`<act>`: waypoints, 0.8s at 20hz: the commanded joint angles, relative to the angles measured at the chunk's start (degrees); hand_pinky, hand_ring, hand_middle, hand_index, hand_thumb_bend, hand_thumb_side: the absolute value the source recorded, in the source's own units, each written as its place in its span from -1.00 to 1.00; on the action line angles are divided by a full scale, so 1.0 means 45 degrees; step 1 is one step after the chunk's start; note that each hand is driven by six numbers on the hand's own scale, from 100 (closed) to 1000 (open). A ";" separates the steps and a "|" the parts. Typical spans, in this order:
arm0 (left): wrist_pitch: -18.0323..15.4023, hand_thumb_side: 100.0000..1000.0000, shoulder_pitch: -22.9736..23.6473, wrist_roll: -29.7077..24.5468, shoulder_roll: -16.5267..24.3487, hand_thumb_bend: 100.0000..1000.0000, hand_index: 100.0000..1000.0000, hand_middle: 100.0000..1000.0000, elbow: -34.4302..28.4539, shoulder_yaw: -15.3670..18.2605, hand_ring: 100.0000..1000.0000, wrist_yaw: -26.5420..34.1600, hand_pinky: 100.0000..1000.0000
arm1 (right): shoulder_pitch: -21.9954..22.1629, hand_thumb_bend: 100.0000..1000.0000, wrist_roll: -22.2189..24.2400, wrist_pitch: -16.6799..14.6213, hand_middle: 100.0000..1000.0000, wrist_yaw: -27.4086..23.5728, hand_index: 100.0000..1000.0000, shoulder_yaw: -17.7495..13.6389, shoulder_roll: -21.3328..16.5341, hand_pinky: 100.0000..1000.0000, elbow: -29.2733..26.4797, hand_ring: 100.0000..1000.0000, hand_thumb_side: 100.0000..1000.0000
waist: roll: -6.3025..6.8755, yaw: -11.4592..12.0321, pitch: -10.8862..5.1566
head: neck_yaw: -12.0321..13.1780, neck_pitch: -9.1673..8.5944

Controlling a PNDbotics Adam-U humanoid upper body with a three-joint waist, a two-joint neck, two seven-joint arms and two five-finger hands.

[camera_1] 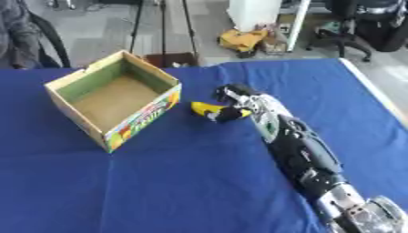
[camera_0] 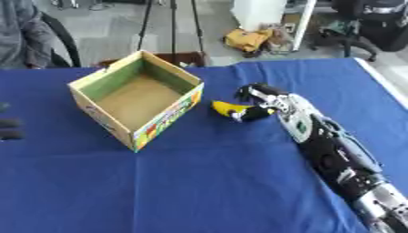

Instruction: Pick up objects on the table and place them in the box.

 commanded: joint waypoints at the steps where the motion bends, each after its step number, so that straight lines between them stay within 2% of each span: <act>1: -0.0022 1.00 -0.0206 -0.0008 0.0221 0.01 0.37 0.30 -0.0138 0.0061 0.17 -0.0002 0.11 | -0.0189 -0.62 0.0044 0.0103 0.35 0.0168 0.63 -0.0171 -0.0362 0.40 0.0026 0.52 -0.19 | 0.0050 0.0014 -0.0138 | 0.0030 -0.0031; 16: -0.0015 1.00 -0.0197 0.0006 0.0197 0.01 0.37 0.30 -0.0160 0.0066 0.17 0.0002 0.11 | -0.0083 -0.65 0.0036 0.0173 0.27 0.0212 0.55 -0.0272 -0.0340 0.36 0.0424 0.43 -0.22 | 0.0133 0.0013 -0.0091 | 0.0040 0.0013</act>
